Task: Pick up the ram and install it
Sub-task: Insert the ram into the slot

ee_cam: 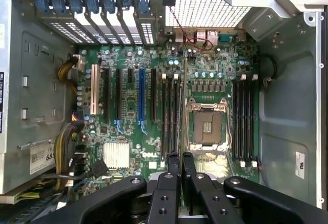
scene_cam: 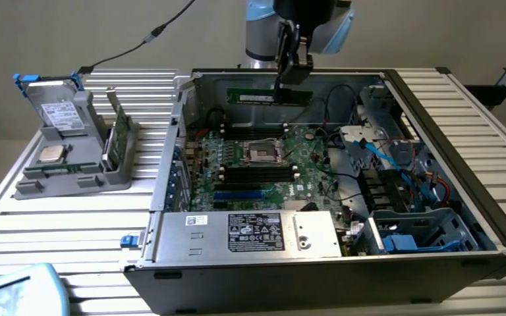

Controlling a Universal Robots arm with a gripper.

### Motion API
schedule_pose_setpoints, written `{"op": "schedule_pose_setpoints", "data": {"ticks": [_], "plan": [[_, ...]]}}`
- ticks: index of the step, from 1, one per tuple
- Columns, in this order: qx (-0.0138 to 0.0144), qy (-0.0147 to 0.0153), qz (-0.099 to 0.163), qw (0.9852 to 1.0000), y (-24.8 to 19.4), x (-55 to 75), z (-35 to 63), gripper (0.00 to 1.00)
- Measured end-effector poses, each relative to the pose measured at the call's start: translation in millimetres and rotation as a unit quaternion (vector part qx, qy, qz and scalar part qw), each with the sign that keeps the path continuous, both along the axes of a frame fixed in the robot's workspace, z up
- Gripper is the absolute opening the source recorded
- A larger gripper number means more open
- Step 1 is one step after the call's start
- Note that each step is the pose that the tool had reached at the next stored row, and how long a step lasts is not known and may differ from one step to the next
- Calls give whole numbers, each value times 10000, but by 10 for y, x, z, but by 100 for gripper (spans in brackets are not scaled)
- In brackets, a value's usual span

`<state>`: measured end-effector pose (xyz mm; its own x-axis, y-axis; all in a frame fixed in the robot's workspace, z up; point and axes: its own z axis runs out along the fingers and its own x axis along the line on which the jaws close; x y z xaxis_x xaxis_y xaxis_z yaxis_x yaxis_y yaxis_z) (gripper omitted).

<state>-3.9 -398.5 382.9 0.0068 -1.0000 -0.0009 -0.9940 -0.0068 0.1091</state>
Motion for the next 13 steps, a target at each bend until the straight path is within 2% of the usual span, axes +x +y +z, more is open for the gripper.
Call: {"op": "schedule_pose_setpoints", "data": {"ticks": [13], "plan": [[0,0,30,10000,0,-10,-237,14]]}}
